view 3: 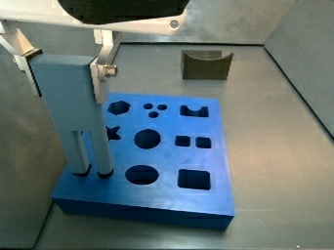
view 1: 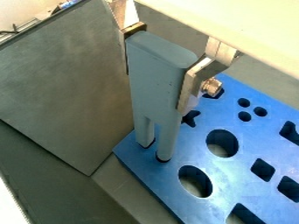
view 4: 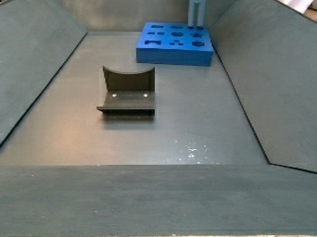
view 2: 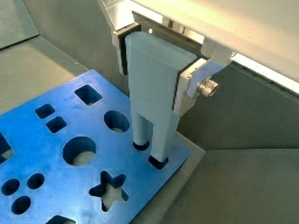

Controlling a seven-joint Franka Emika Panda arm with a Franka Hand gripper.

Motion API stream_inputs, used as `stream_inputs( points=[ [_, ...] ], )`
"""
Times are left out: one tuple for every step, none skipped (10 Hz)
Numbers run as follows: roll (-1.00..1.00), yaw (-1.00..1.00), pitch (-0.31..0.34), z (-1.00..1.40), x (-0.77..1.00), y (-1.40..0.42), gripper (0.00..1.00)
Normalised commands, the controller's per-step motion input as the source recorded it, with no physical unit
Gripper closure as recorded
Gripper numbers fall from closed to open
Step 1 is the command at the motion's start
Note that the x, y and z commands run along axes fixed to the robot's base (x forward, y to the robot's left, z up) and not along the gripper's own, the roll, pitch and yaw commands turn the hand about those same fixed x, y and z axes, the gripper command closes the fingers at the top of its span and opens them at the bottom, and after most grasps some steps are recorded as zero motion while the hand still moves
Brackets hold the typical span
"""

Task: Pick up the square-circle object. Move up. Move to above the board. Insert the square-circle object.
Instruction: Insert the square-circle object.

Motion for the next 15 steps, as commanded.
stream_inputs(
  points=[
    [0.00,-0.05,0.021,-0.16,0.02,0.09,1.00],
    [0.00,0.00,0.000,0.00,0.01,-0.03,1.00],
    [0.09,-0.06,0.000,-0.03,0.18,-0.26,1.00],
    [0.09,-0.10,0.019,0.00,0.23,-0.28,1.00],
    [0.00,0.00,0.000,0.00,0.00,0.00,1.00],
    [0.00,0.00,0.000,0.00,0.04,0.00,1.00],
    [0.00,-0.03,0.016,0.00,0.15,0.00,1.00],
    [0.00,-0.03,0.010,-0.03,0.13,0.00,1.00],
    [0.00,-0.03,0.004,-0.01,0.13,0.00,1.00],
    [0.00,-0.03,0.000,0.00,0.09,0.00,1.00],
    [0.00,0.00,0.000,-0.03,0.00,0.00,1.00],
    [0.00,0.00,0.000,-0.29,0.00,0.00,1.00],
    [0.00,0.00,0.000,-0.25,0.00,0.00,1.00],
    [0.00,0.00,0.000,-0.02,0.00,0.00,1.00],
    [0.00,0.00,0.000,-0.26,0.00,0.00,1.00]
  ],
)
